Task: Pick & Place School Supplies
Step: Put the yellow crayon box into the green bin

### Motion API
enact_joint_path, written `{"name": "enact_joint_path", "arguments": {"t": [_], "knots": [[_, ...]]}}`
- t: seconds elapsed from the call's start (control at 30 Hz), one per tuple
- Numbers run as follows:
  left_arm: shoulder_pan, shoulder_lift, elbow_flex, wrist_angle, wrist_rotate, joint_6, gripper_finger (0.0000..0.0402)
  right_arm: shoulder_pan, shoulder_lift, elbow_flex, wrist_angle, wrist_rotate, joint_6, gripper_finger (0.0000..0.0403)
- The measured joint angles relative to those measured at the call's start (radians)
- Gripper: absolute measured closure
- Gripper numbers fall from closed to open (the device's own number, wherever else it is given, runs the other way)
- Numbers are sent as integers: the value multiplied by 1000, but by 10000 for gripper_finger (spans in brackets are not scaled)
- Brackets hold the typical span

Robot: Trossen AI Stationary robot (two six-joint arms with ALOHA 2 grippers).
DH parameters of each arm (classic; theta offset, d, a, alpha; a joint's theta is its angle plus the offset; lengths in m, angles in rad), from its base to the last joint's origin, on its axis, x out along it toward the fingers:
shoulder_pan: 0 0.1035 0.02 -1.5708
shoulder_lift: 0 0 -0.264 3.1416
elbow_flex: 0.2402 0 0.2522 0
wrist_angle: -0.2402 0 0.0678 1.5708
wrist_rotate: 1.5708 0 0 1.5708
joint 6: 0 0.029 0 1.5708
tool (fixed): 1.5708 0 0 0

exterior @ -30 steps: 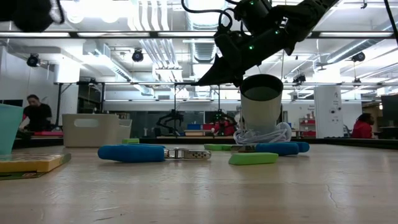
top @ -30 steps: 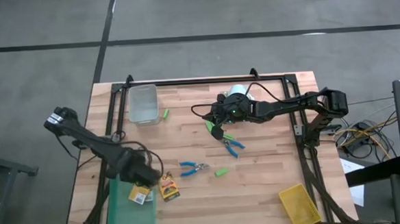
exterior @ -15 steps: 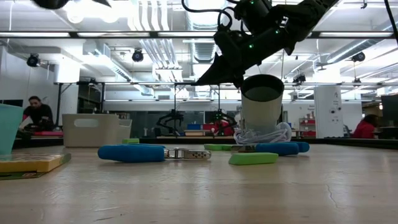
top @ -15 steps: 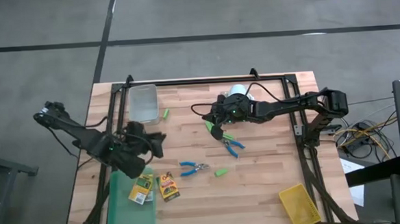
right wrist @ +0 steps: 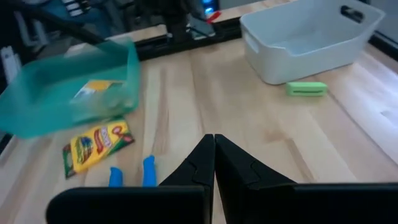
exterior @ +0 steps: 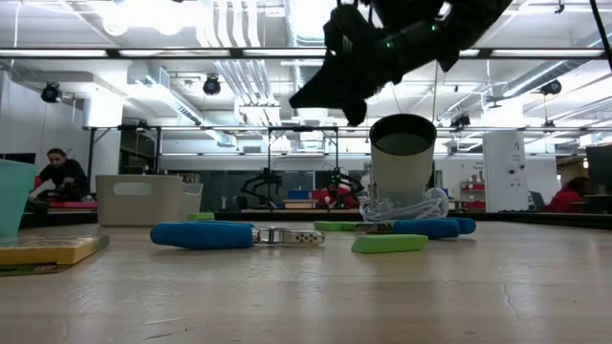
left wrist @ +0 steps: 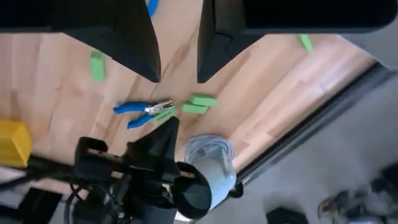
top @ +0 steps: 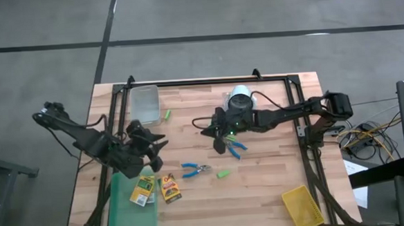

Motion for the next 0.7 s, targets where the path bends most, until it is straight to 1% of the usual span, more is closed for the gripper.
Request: {"name": "enact_joint_path", "arguments": {"t": [0.07,0.13,0.2,0.27,0.4,0.5,0.6,0.7], "knots": [[0,-20,0,8,42,80,301,32,0,3,-1,59,31,394],[0,-44,0,39,103,159,309,58,0,5,-1,84,64,394],[0,-63,0,72,117,210,316,80,0,6,0,88,88,394],[0,-75,0,99,118,224,321,103,0,7,0,90,96,394],[0,-82,-19,133,108,163,323,152,52,8,84,90,89,394],[-3,-68,-64,202,73,93,322,190,154,48,176,75,48,394],[-4,-49,-108,318,67,-33,322,227,257,140,154,59,-2,394],[-16,-20,-134,439,70,-98,322,253,337,242,47,60,-29,394]]}}
